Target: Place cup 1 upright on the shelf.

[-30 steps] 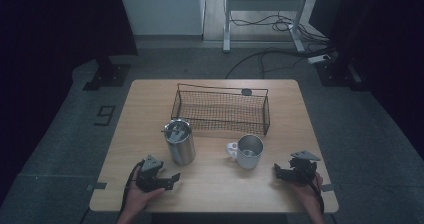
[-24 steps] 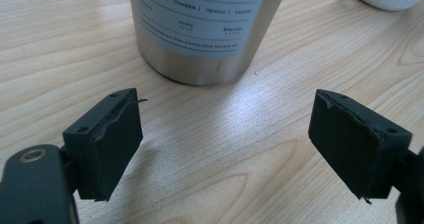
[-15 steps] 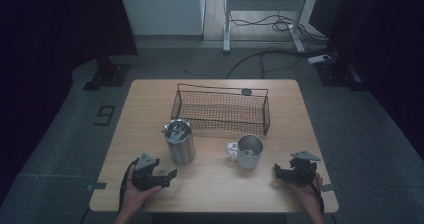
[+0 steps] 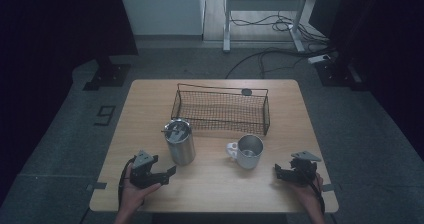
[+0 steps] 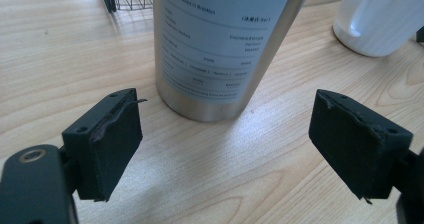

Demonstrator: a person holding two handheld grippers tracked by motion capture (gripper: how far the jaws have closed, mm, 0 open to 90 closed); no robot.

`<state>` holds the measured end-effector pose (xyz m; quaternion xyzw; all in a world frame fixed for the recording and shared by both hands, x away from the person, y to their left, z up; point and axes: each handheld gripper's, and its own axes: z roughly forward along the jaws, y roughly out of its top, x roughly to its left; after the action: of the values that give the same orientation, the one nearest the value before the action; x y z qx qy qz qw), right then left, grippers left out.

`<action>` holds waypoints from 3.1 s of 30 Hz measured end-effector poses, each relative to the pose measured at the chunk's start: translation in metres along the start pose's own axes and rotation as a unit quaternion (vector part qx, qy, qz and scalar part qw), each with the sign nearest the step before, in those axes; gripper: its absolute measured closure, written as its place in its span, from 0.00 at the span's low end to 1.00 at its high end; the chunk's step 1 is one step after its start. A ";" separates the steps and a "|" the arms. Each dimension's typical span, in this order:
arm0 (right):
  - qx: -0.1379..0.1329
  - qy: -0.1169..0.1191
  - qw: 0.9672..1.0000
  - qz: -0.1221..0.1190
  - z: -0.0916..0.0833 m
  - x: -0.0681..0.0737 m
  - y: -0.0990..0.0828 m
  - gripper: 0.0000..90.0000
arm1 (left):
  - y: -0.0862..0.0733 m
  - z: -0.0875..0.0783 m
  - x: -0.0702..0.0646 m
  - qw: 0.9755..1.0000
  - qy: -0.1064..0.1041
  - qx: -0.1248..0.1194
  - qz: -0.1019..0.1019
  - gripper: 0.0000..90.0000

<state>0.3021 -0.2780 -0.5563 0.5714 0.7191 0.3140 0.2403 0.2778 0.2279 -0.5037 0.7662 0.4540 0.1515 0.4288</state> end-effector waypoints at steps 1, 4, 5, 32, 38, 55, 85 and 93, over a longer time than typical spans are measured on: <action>0.000 0.000 1.000 0.000 0.000 0.000 0.000 0.05 | 0.001 -0.001 0.000 1.000 0.001 -0.002 -0.001 0.15; 0.000 -0.001 1.000 0.001 0.000 0.000 0.000 0.05 | 0.004 -0.003 0.000 1.000 0.000 -0.007 -0.001 0.15; 0.000 -0.002 1.000 0.002 0.000 0.000 0.000 0.05 | 0.007 -0.004 -0.001 1.000 0.000 -0.010 0.001 0.15; 0.000 -0.005 1.000 0.004 -0.001 0.000 0.000 0.06 | 0.035 0.005 -0.004 1.000 -0.011 -0.021 0.008 0.05; 0.000 -0.005 1.000 0.004 -0.001 -0.001 0.000 0.06 | 0.040 0.009 -0.004 1.000 -0.009 -0.023 0.008 0.03; 0.000 -0.005 1.000 0.004 -0.001 -0.001 0.000 0.06 | 0.055 0.023 -0.006 0.999 -0.008 -0.030 0.017 0.02; 0.000 -0.005 1.000 0.004 -0.001 -0.001 0.000 0.06 | 0.066 0.056 -0.009 0.997 0.020 -0.065 0.023 0.00; 0.000 -0.005 1.000 0.004 -0.001 -0.001 0.000 0.06 | 0.065 0.059 -0.011 0.996 0.034 -0.066 0.041 0.03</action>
<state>0.3015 -0.2787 -0.5562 0.5762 0.7155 0.3118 0.2424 0.3451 0.1742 -0.4848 0.7489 0.4254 0.2249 0.4556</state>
